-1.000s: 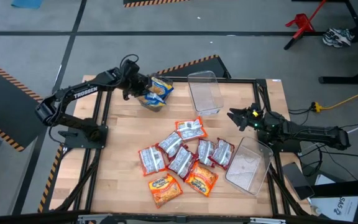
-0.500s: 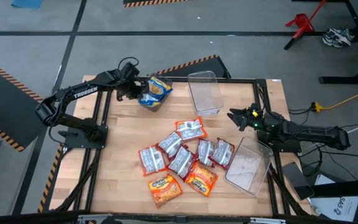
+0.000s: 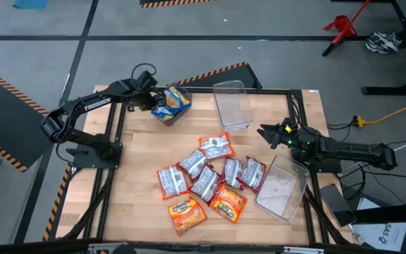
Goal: Sort Maruchan noodles
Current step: Put the blue noodle pack into the black bin
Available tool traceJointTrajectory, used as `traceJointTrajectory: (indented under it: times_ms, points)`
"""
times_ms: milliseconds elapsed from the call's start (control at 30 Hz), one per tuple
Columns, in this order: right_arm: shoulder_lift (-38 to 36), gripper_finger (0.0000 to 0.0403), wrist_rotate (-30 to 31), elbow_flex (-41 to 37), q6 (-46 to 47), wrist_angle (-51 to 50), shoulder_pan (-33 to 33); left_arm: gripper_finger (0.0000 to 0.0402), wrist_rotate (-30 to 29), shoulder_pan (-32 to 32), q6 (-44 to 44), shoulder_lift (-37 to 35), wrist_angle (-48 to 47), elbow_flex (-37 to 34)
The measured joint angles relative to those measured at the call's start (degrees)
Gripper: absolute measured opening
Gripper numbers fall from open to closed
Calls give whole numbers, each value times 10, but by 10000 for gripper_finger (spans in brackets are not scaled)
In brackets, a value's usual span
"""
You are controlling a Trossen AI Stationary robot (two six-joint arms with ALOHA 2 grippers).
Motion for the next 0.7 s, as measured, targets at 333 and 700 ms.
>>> traceJointTrajectory:
  times_ms: [333,700]
  points:
    - [0,278,-1,0,0,0,0,65,-19,24,0,-17,2,0]
    - [0,278,-1,0,0,0,0,75,-67,35,75,-15,2,0]
